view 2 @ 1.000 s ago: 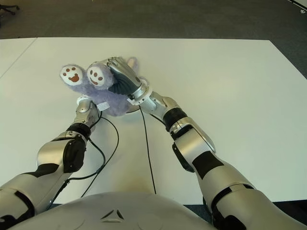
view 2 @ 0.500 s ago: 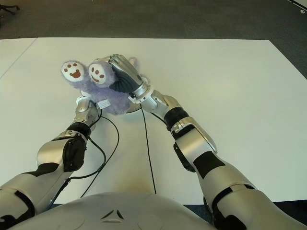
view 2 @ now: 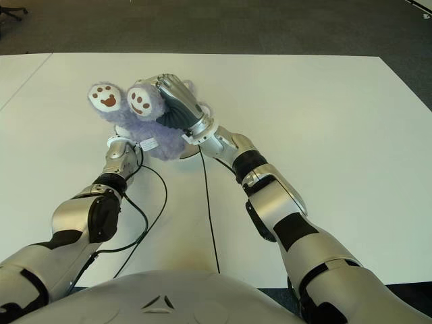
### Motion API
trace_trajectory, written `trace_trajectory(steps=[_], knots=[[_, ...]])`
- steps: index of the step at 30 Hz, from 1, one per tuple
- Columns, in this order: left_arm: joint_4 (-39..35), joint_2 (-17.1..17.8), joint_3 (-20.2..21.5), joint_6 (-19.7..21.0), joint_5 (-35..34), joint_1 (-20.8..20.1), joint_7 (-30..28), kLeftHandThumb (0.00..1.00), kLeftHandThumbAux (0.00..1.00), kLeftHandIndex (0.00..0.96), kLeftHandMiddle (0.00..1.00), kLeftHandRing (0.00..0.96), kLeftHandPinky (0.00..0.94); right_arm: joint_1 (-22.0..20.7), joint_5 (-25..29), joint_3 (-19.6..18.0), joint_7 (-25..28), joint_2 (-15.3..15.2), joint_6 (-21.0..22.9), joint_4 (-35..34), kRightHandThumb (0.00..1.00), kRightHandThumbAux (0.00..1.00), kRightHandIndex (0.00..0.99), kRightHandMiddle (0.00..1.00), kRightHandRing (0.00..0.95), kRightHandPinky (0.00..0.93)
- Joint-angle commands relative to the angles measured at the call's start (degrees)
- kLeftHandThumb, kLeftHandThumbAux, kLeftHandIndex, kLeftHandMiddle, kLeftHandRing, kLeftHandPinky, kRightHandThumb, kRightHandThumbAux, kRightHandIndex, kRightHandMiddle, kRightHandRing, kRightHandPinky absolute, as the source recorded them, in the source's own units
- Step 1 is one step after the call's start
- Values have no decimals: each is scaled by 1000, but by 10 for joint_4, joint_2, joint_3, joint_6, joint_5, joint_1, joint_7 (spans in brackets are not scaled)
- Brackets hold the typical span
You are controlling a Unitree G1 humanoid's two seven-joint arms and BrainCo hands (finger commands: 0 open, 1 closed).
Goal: Put the doll into the plate.
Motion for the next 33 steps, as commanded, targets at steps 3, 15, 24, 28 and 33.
trace_trajectory(steps=[3, 15, 24, 28, 33], knots=[[55, -15, -21, 84, 26, 74, 37, 0, 584, 30, 99, 95, 104, 3, -2, -3, 0, 8, 25, 3, 98, 563, 217, 209, 196, 213], [51, -16, -67, 46, 79, 82, 89, 46, 539, 42, 129, 132, 162, 6, -39, 17, -18, 7, 81, -13, 91, 466, 0, 0, 0, 0], [47, -17, -83, 33, 84, 86, 95, 91, 507, 63, 160, 165, 192, 7, -45, 27, -41, 11, 93, -9, 118, 439, 0, 0, 0, 0], [46, -18, -74, 37, 71, 86, 84, 93, 516, 79, 181, 188, 224, 10, -41, 28, -39, 12, 95, -11, 113, 420, 0, 0, 0, 0], [46, -17, -66, 37, 58, 87, 73, 92, 526, 92, 198, 207, 241, 11, -32, 28, -29, 14, 92, -11, 112, 410, 0, 0, 0, 0]])
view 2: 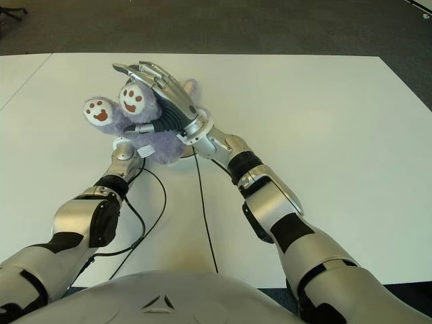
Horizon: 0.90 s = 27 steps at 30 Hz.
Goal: Put the doll into the plate.
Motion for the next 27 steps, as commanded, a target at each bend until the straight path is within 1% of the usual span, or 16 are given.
trace_trajectory(steps=[1, 4, 7, 12, 14, 15, 20, 22, 23, 24, 27], knots=[[46, -19, 12, 52, -15, 75, -26, 90, 532, 96, 204, 215, 246, 10, 5, 3, 12, 1, 5, 1, 114, 405, 0, 0, 0, 0], [48, -19, 25, 62, -31, 71, -45, 86, 542, 99, 208, 222, 249, 10, 12, 1, 20, 2, 2, 1, 119, 399, 0, 0, 0, 0], [51, -20, 39, 74, -44, 65, -60, 76, 559, 104, 222, 239, 282, 10, 17, 0, 26, 4, 1, 0, 134, 391, 0, 0, 0, 0], [50, -20, 56, 75, -60, 65, -77, 63, 572, 109, 236, 255, 293, 10, 18, -2, 26, 4, 3, -5, 140, 388, 0, 0, 0, 0], [50, -21, 61, 76, -63, 65, -80, 57, 578, 111, 237, 253, 274, 10, 18, -3, 26, 4, 3, -6, 142, 386, 0, 0, 0, 0], [50, -21, 63, 77, -65, 65, -80, 49, 587, 115, 235, 247, 244, 9, 18, -3, 25, 3, 3, -7, 143, 385, 0, 0, 0, 0], [52, -20, 75, 69, -71, 73, -93, 38, 597, 113, 219, 226, 211, 3, 26, -10, 29, 1, -1, -12, 123, 385, 0, 0, 0, 0], [52, -21, 84, 67, -79, 74, -104, 33, 597, 109, 213, 215, 189, -21, 47, -24, 46, -6, -8, 3, 110, 384, 0, 0, 0, 0], [52, -22, 91, 66, -86, 74, -112, 22, 598, 103, 206, 202, 164, -39, 69, -37, 66, -12, -15, 7, 102, 385, 0, 0, 0, 0], [52, -23, 95, 66, -91, 73, -117, 17, 599, 100, 201, 196, 158, -51, 84, -46, 80, -15, -21, 9, 97, 384, 0, 0, 0, 0], [53, -24, 106, 67, -101, 73, -127, 9, 601, 96, 196, 189, 157, -72, 127, -67, 125, -19, -35, 5, 89, 382, 0, 0, 0, 0]])
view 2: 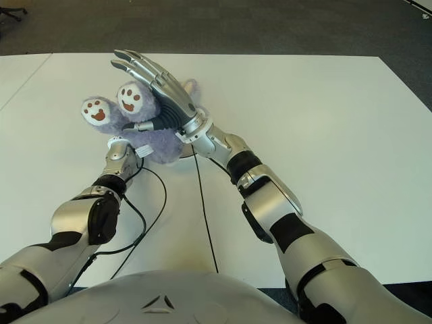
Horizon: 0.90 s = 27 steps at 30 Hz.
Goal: Put the doll into the plate.
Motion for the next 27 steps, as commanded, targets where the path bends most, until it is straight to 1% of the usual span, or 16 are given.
trace_trajectory(steps=[1, 2, 4, 6, 7, 8, 9, 10, 12, 13, 14, 15, 17, 20, 23, 27], knots=[[53, -23, 24, 70, -24, 75, -17, 2, 606, 92, 191, 185, 163, -65, 88, -46, 80, -17, -27, 5, 63, 367, 0, 0, 0, 0], [54, -23, 28, 72, -28, 74, -20, 0, 610, 98, 192, 183, 158, -71, 126, -56, 118, -18, -33, -4, 71, 362, 0, 0, 0, 0], [54, -23, 32, 73, -32, 73, -23, 0, 612, 102, 191, 180, 153, -75, 172, -68, 167, -18, -38, -15, 69, 353, 0, 0, 0, 0], [54, -22, 35, 75, -35, 71, -27, 0, 617, 112, 189, 176, 147, -71, 254, -83, 246, -23, -16, -54, 61, 325, 0, 0, 0, 0], [54, -22, 36, 75, -35, 70, -29, 0, 619, 119, 188, 172, 139, -69, 286, -90, 277, -24, -7, -68, 56, 309, 0, 0, 0, 0], [54, -22, 36, 75, -34, 70, -29, 0, 619, 120, 188, 171, 137, -61, 350, -97, 331, -20, 14, -90, 55, 306, 0, 0, 0, 0], [55, -21, 35, 74, -33, 70, -29, 0, 619, 126, 184, 164, 126, -55, 392, -103, 367, -17, 28, -104, 56, 287, 0, 0, 0, 0], [55, -21, 34, 74, -32, 70, -29, 0, 619, 128, 183, 162, 124, -51, 419, -106, 392, -15, 39, -115, 56, 282, 0, 0, 0, 0], [55, -20, 31, 73, -28, 70, -27, 0, 619, 130, 180, 158, 122, -39, 517, -127, 466, 4, 95, -150, 56, 269, 0, 0, 0, 0], [55, -20, 30, 73, -27, 70, -26, 0, 619, 133, 178, 153, 122, -35, 549, -135, 490, 11, 115, -162, 56, 252, 0, 0, 0, 0], [55, -19, 29, 73, -26, 70, -25, 0, 619, 134, 178, 152, 122, -42, 589, -154, 515, 20, 146, -166, 56, 248, 0, 0, 0, 0], [55, -19, 29, 74, -25, 70, -24, 0, 620, 139, 179, 153, 127, -48, 610, -166, 530, 25, 165, -167, 62, 242, 0, 0, 0, 0], [56, -19, 28, 74, -25, 70, -23, 0, 620, 143, 176, 152, 128, -65, 638, -190, 553, 29, 190, -157, 71, 235, 0, 0, 0, 0], [56, -19, 28, 74, -24, 70, -23, 0, 618, 141, 170, 147, 124, -73, 652, -205, 564, 30, 211, -159, 74, 238, 0, 0, 0, 0], [56, -19, 25, 75, -21, 70, -20, 0, 612, 138, 161, 137, 120, -86, 656, -221, 547, 30, 246, -173, 72, 256, 0, 0, 0, 0], [55, -17, 22, 75, -19, 70, -18, 0, 610, 139, 163, 137, 117, -94, 644, -235, 535, 26, 283, -190, 63, 291, 0, 0, 0, 0]])
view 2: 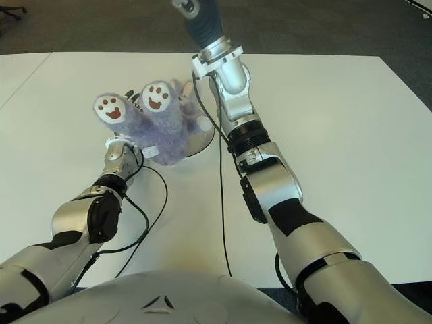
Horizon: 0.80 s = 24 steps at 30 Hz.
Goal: Put the doll into the plate.
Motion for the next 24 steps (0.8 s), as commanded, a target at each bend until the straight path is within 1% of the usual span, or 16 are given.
trace_trajectory(steps=[1, 2, 6, 8, 12, 15, 16, 17, 19, 22, 24], knots=[[56, -15, 0, 76, 6, 74, 6, 0, 610, 139, 164, 137, 116, -19, 48, -49, 20, 4, 98, -33, 59, 303, 0, 0, 0, 0], [56, -15, 0, 76, 5, 74, 5, 0, 609, 140, 164, 137, 115, -19, 46, -52, 21, 4, 105, -38, 57, 306, 0, 0, 0, 0], [56, -14, -1, 75, 6, 75, 5, 0, 610, 136, 160, 133, 109, -46, 44, -76, 40, 0, 133, -12, 48, 354, 0, 0, 0, 0], [56, -14, -2, 75, 7, 75, 5, 0, 610, 136, 160, 133, 111, -55, 43, -85, 46, -1, 144, -5, 49, 355, 0, 0, 0, 0], [56, -12, -5, 79, 11, 75, 11, 0, 602, 126, 160, 133, 107, -68, 38, -101, 48, -7, 173, -6, 62, 391, 0, 0, 0, 0], [56, -12, -3, 79, 11, 76, 9, 0, 606, 129, 174, 143, 110, -74, 34, -114, 46, -9, 177, -4, 67, 409, 3, 0, 0, 0], [56, -12, -2, 79, 10, 76, 7, 0, 608, 130, 177, 145, 111, -75, 33, -121, 42, -12, 172, -2, 68, 412, 5, 0, 0, 0], [56, -12, -1, 79, 10, 76, 6, 0, 611, 133, 184, 150, 92, -76, 31, -127, 39, -14, 169, 0, 69, 408, 16, 0, 0, 0], [56, -12, 0, 79, 9, 76, 4, 0, 612, 135, 188, 152, 84, -76, 34, -139, 41, -16, 166, 5, 70, 400, 14, 0, 0, 0], [56, -12, 0, 79, 9, 76, 4, 0, 613, 138, 191, 153, 85, -78, 37, -150, 49, -17, 168, 12, 70, 393, 5, 0, 0, 0], [56, -11, 0, 80, 9, 75, 5, 0, 614, 140, 196, 157, 90, -78, 54, -167, 68, -19, 170, 36, 70, 389, 1, 0, 0, 0]])
